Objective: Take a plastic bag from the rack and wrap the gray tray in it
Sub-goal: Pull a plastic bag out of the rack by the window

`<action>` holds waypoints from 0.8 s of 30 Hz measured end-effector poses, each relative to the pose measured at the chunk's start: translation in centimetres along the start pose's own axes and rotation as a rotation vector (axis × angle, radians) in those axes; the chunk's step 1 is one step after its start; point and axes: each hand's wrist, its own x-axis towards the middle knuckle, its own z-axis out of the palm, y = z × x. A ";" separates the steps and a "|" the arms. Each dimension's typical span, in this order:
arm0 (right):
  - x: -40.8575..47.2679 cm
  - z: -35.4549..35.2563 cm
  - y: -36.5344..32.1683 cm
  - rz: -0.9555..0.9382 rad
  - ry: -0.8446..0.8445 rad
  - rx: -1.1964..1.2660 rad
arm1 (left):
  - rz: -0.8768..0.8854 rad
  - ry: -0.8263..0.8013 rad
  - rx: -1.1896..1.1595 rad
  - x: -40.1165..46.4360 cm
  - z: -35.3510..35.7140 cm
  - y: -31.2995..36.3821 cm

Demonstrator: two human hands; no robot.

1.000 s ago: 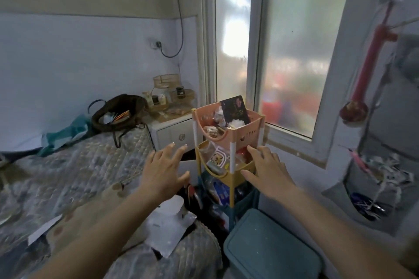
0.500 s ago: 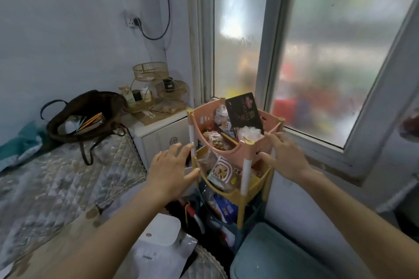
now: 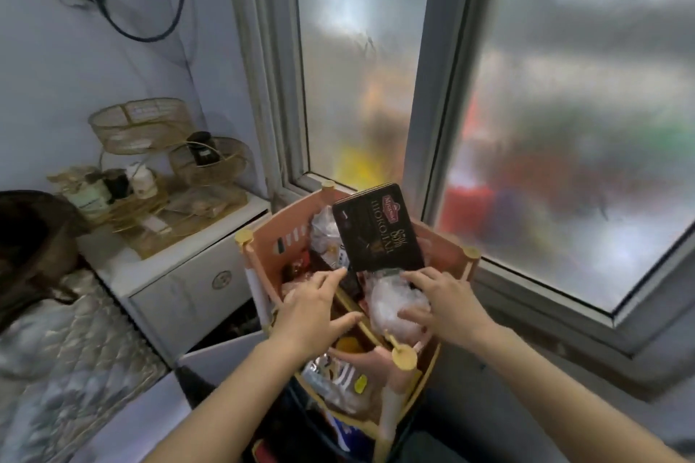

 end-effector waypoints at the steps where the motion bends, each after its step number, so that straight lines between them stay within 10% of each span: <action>1: 0.4 0.2 0.2 -0.015 0.001 0.022 | 0.023 -0.045 -0.027 1.2 0.5 0.0; 7: 0.6 0.5 1.5 -0.047 0.132 0.144 | 0.212 -0.245 -0.128 5.8 3.9 2.8; 24: -5.8 -6.0 -5.9 0.034 0.530 0.603 | 0.359 -0.009 -0.606 0.2 -6.8 2.5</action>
